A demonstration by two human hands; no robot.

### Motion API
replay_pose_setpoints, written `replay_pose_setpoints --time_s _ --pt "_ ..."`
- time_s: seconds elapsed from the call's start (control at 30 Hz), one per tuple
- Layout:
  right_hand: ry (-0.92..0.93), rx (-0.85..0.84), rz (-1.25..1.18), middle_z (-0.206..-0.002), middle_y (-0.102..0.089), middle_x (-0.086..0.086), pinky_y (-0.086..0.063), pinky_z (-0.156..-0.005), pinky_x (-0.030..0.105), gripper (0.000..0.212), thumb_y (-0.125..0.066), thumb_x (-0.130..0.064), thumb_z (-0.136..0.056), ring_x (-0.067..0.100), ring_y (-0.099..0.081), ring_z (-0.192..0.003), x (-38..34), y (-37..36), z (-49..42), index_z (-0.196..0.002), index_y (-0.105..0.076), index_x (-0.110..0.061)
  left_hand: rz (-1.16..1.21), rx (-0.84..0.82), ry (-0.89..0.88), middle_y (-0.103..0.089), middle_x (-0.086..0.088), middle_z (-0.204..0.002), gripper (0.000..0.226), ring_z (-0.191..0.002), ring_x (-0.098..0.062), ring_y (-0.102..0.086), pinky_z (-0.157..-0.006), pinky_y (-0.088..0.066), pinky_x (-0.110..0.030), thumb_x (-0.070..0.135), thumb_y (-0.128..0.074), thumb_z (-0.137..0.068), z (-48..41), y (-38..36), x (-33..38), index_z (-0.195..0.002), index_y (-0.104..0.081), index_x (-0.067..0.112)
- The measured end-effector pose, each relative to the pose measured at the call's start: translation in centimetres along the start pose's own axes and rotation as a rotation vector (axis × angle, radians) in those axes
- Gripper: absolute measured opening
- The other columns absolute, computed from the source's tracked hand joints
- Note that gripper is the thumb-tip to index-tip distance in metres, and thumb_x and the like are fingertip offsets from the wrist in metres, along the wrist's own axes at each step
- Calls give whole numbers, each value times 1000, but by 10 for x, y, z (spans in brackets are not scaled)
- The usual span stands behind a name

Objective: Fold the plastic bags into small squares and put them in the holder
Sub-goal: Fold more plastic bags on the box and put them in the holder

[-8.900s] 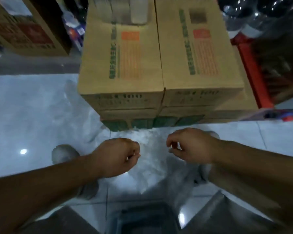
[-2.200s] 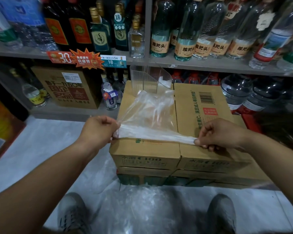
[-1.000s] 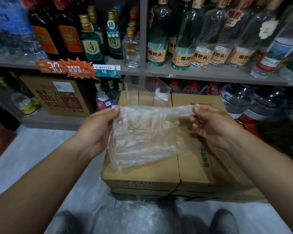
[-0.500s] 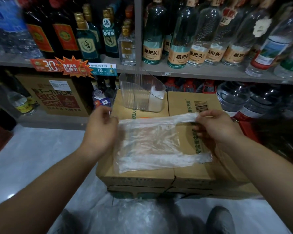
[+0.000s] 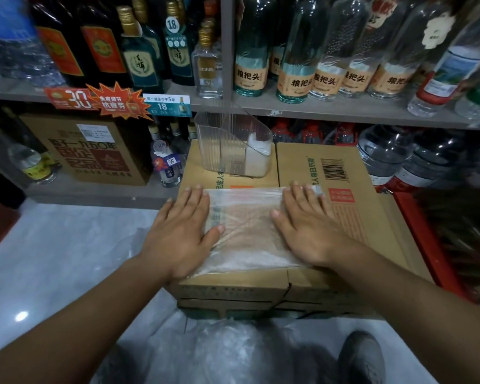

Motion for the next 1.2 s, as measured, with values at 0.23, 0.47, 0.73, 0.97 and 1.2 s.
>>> replay_pose_setpoints --time_s 0.23,0.47,0.73,0.97,1.2 --pt "-77 175 -59 -167 16 -1 15 -120 39 72 -15 -65 -101 18 21 -152 11 26 13 -162 -2 -29 521 165 -46 22 15 -166 73 -152 -3 20 -124 0 -38 63 -32 -101 9 18 -6 -159 6 42" --pt "182 148 -38 -168 14 2 13 -124 37 61 -22 -45 -107 18 19 -153 -66 -8 45 -161 -4 -23 220 140 -55 -14 -2 -169 75 -155 -17 -9 -126 -6 -45 59 -15 -94 45 18 12 -157 -29 23" --pt "44 26 127 -157 40 0 16 -123 48 70 4 -64 -98 22 38 -145 -3 -22 44 -153 29 -28 39 -4 -57 22 10 -166 83 -151 -7 23 -125 8 -41 68 10 -89 49 -7 -6 -162 9 26" --pt "14 151 71 -169 13 0 10 -124 45 80 -6 -71 -95 18 16 -154 26 -11 49 -161 1 -27 155 -15 -82 29 9 -164 78 -151 -7 23 -127 1 -43 74 -7 -96 53 -4 -5 -156 24 35" --pt "548 343 -78 -112 -59 -5 -48 -93 38 28 -66 -41 -89 16 -48 -111 -31 0 70 -108 -71 -21 389 372 -246 -55 6 -130 35 -119 -18 -52 -99 -47 -50 47 -52 -95 61 29 -1 -120 -62 24"
Point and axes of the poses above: each hand's wrist, its own z-axis away from the middle knuckle, its own y-axis out of the back of the hand, x = y × z, the point moved 4 cm from there along -z, towards the middle knuckle
